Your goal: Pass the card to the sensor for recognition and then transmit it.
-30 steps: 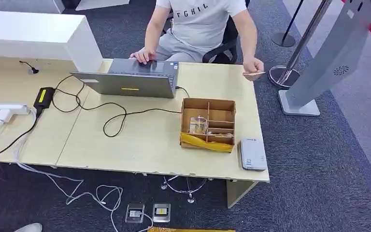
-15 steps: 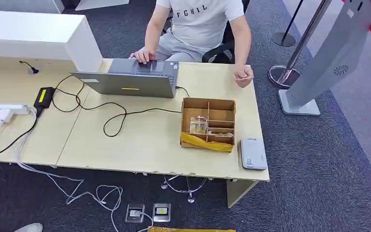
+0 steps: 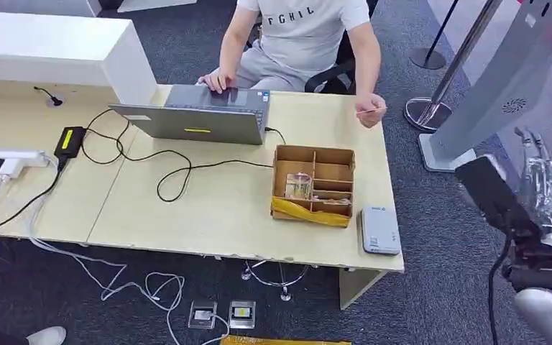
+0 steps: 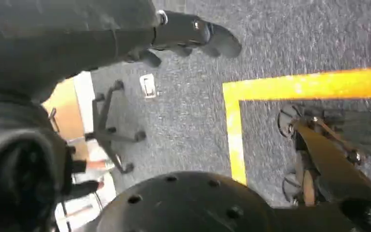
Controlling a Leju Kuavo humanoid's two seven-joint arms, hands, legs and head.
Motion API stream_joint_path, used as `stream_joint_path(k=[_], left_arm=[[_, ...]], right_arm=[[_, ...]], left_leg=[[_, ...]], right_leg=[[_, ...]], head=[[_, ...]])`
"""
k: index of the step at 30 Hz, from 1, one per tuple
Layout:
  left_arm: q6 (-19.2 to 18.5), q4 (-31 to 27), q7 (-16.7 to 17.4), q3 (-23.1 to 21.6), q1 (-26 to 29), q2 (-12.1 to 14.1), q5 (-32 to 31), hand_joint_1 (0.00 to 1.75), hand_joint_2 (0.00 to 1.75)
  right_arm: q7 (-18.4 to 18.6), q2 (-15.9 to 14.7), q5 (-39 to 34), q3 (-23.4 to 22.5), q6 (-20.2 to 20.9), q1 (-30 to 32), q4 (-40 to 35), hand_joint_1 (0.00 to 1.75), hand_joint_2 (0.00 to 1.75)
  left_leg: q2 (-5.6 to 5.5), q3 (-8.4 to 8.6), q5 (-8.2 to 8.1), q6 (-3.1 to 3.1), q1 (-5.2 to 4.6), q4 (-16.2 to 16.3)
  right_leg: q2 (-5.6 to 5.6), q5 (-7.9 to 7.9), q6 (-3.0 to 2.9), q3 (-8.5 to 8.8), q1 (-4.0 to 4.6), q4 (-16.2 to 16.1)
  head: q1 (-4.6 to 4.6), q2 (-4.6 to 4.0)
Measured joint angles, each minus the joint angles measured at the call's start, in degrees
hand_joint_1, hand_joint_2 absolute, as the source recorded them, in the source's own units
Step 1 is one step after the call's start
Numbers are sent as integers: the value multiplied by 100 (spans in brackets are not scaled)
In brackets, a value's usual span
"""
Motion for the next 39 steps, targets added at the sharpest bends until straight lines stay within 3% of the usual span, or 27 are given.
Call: stream_joint_path(k=[3,10,17,23,28,39], left_arm=[[-74,7,-105,-28,-36,15,-98,0,0],[-76,11,-70,-114,-17,41,-74,0,0],[-46,33,0,-129,-10,44,31,0,0],[118,74,181,-129,-5,44,116,0,0],[169,101,306,-129,2,41,120,0,0],[214,138,210,-127,2,41,101,0,0]], right_arm=[[-11,277,622,718,650,-297,-98,0,175],[-103,625,1040,1365,902,-553,-65,0,175],[-192,898,1186,1627,902,-569,107,0,175],[-553,1129,1393,1745,753,-573,398,0,175],[-627,1333,1560,1826,672,-620,656,0,175],[-682,1814,1927,1898,506,-874,1324,0,175]], left_leg=[[-1,9,-1,-1,4,1],[-9,-1,1,-6,4,1],[-5,-1,1,-6,4,1],[-5,0,1,-7,4,1],[-4,-1,1,-7,4,1],[-5,1,1,-7,4,1]], right_leg=[[9,0,0,-1,5,-4],[-3,-1,0,-7,5,-4],[-5,-1,0,-7,5,-4],[-4,-1,0,-7,5,-4],[-4,-1,0,-8,5,-4],[-3,-1,0,-7,5,-4]], head=[[0,0],[7,0],[4,0],[2,0],[4,0],[4,0]])
